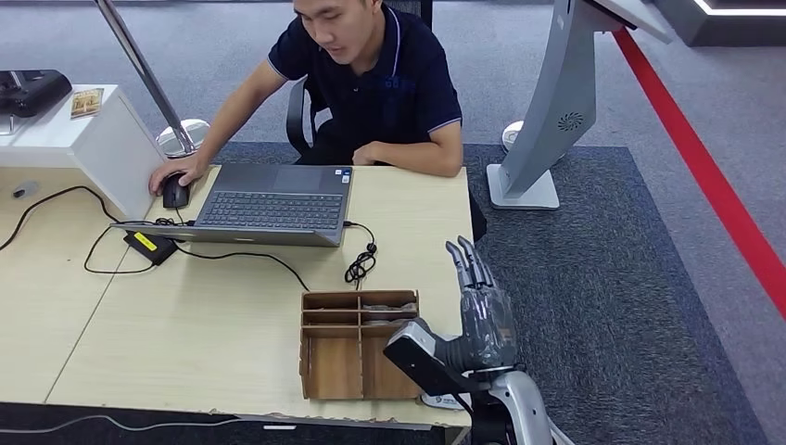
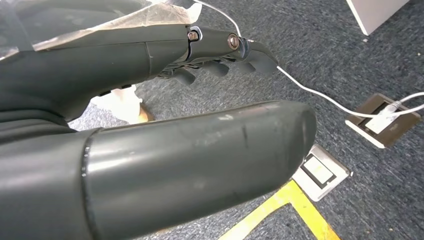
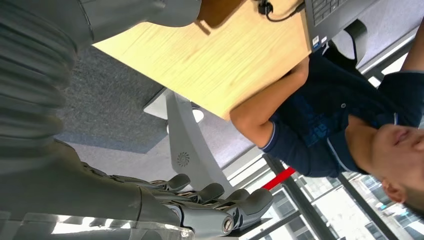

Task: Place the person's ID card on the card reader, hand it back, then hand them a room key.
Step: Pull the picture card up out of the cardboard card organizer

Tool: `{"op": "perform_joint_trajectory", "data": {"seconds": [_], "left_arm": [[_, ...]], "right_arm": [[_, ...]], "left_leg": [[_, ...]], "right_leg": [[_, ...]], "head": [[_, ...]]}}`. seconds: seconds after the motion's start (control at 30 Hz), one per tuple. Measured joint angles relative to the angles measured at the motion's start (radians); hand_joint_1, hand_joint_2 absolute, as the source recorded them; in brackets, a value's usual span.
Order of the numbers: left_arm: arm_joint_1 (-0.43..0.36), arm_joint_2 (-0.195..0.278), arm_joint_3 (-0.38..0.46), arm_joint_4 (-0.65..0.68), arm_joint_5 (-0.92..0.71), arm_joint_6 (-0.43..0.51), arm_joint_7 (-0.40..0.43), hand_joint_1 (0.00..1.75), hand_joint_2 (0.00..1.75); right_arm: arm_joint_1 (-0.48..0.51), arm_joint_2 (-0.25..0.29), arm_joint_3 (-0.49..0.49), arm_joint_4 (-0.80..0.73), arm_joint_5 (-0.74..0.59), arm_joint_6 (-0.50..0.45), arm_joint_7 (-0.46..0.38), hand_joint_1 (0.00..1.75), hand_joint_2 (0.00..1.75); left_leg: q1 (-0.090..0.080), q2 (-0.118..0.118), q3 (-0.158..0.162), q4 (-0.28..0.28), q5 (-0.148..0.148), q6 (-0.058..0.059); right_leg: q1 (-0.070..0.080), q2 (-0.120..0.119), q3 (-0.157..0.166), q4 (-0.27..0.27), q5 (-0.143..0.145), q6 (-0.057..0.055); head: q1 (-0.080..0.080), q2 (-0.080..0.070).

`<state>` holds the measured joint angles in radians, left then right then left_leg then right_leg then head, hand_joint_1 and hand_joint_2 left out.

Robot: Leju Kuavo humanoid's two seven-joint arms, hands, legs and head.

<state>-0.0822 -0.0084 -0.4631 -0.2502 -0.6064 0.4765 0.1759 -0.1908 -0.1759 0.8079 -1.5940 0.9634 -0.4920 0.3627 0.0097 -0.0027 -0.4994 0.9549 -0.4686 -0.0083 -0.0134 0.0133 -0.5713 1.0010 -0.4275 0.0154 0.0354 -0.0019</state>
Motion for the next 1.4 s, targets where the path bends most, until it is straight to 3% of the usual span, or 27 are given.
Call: {"op": "perform_joint_trajectory", "data": {"seconds": [0.83,1.4], "left_arm": [[-0.008,0.0,-0.059,-0.002,-0.001,-0.008,0.014,0.0,0.0],[-0.015,0.0,-0.097,-0.003,0.017,-0.013,0.02,0.0,0.0]], "right_arm": [[0.003,0.088,0.104,0.132,-0.021,-0.02,-0.044,0.0,1.75],[-0.029,0.102,0.107,0.204,-0.047,-0.069,-0.046,0.0,1.75]], "left_leg": [[0.0,0.0,0.0,0.0,0.0,0.0],[0.0,0.0,0.0,0.0,0.0,0.0]], "right_leg": [[0.0,0.0,0.0,0.0,0.0,0.0],[0.0,0.0,0.0,0.0,0.0,0.0]], "head": [[0.0,0.0],[0.0,0.0]]}}
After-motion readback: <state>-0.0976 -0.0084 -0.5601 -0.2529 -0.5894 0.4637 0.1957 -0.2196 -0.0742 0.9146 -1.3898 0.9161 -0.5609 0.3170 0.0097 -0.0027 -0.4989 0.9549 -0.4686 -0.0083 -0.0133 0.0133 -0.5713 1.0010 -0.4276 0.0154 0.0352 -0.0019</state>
